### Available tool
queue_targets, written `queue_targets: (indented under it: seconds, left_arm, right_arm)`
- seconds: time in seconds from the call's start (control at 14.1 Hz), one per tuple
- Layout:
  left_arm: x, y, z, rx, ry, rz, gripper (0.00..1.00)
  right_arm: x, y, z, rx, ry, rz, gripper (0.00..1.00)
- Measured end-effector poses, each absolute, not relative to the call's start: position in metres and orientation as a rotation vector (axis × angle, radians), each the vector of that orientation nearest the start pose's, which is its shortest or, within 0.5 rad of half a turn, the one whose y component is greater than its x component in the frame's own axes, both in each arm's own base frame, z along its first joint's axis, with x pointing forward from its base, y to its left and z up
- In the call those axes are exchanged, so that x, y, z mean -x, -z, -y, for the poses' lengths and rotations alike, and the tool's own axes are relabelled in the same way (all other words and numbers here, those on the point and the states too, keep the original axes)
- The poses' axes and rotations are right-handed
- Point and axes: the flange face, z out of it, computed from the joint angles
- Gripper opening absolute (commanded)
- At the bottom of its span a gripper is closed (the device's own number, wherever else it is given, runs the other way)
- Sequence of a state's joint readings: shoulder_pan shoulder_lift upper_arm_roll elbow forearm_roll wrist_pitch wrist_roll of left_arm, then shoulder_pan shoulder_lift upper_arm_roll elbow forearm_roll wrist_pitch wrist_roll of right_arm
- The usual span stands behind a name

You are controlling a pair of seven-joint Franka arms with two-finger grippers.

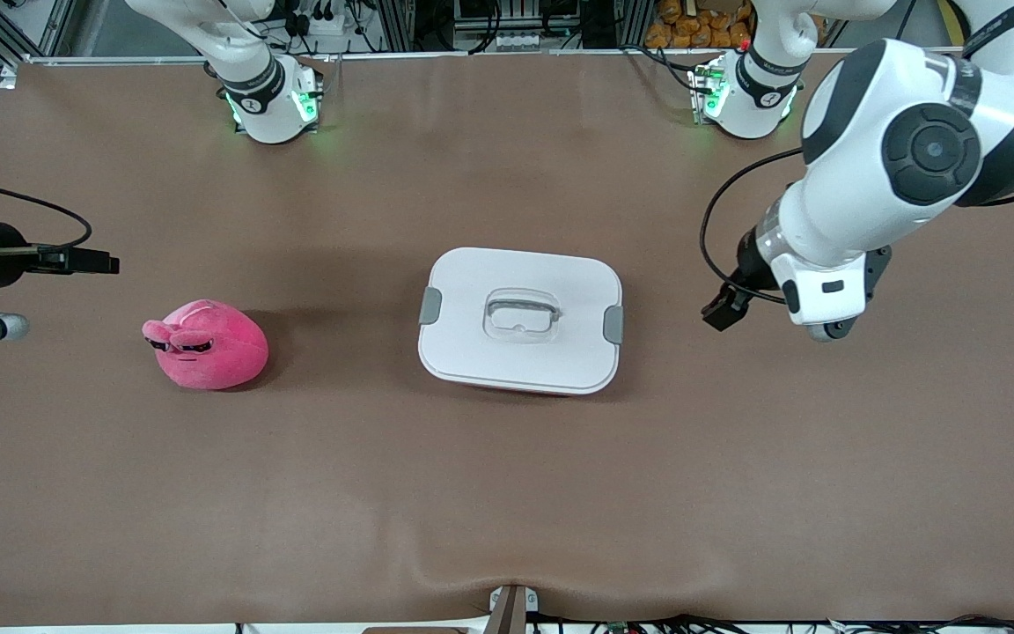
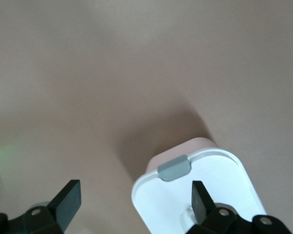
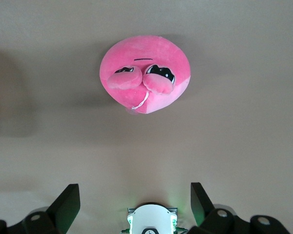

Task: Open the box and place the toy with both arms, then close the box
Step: 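Reach the left gripper to the box lid handle while the right gripper reaches the toy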

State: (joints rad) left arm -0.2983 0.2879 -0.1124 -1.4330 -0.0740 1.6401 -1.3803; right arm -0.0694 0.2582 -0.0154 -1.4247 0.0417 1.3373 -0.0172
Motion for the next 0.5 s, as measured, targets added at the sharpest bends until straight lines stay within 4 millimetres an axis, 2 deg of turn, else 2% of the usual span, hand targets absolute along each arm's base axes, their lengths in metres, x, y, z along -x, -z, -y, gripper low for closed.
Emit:
queue_targets:
  seconds: [0.21,0.5]
  left_arm:
    - [-0.583,-0.512,0.284,2.702,-0.197,1.604,1.0]
    - [-0.577,-0.493,0.324,2.596,-0.186,1.783,1.0]
  right_arm:
    - [-0.608,-0.504,0.037,3.038,-0.538,-0.078,1.0]
    - [-0.618,-0.482,0.008,3.043,-0.568,-0.002,1.0]
